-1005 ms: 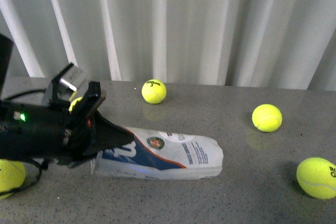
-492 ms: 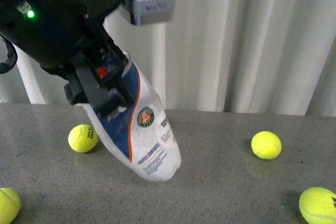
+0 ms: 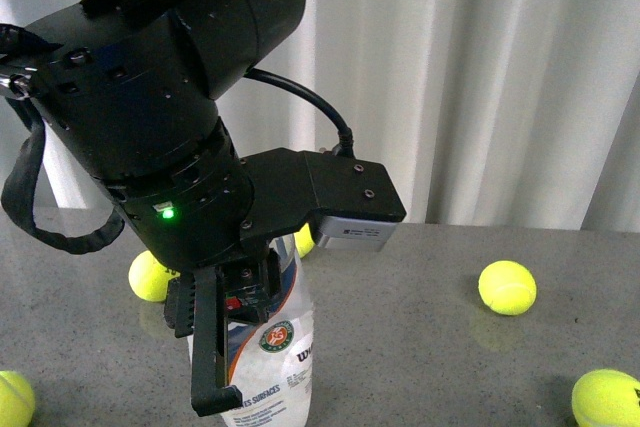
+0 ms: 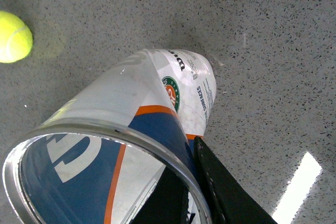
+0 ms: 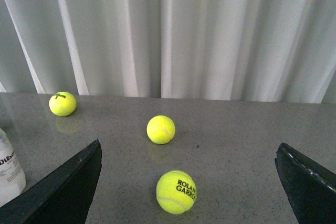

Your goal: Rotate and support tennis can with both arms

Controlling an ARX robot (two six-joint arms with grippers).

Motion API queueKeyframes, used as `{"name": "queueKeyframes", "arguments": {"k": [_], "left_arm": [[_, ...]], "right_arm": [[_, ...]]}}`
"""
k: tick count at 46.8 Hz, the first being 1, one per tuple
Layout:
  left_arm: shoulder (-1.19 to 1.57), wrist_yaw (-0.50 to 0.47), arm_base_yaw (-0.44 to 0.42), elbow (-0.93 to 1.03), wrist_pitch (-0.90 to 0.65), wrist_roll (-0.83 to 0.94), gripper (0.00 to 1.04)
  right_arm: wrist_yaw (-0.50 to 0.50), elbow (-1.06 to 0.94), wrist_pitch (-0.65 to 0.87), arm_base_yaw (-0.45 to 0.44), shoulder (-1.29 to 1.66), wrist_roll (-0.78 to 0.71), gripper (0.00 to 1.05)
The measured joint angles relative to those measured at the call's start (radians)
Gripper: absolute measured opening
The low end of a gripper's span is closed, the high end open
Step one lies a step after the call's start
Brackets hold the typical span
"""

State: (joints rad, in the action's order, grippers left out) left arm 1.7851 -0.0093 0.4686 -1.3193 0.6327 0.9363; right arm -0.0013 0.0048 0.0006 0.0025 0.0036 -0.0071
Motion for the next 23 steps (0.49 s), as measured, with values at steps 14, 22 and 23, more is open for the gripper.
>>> {"name": "queueKeyframes", "arguments": {"k": [14, 22, 23], "left_arm": [[0.014, 0.01, 0.031, -0.012, 0.0, -0.003, 0.04], [0.024, 0.016, 0.032, -0.021, -0.012, -0.03, 0.26], [0.024, 0.019, 0.032, -0.023, -0.012, -0.033, 0.3]], "right_arm": [[0.0, 0.0, 0.0, 0.0, 0.0, 0.0, 0.98], [0.0, 0.0, 0.0, 0.0, 0.0, 0.0, 0.98], [0.0, 0.0, 0.0, 0.0, 0.0, 0.0, 0.98]]}}
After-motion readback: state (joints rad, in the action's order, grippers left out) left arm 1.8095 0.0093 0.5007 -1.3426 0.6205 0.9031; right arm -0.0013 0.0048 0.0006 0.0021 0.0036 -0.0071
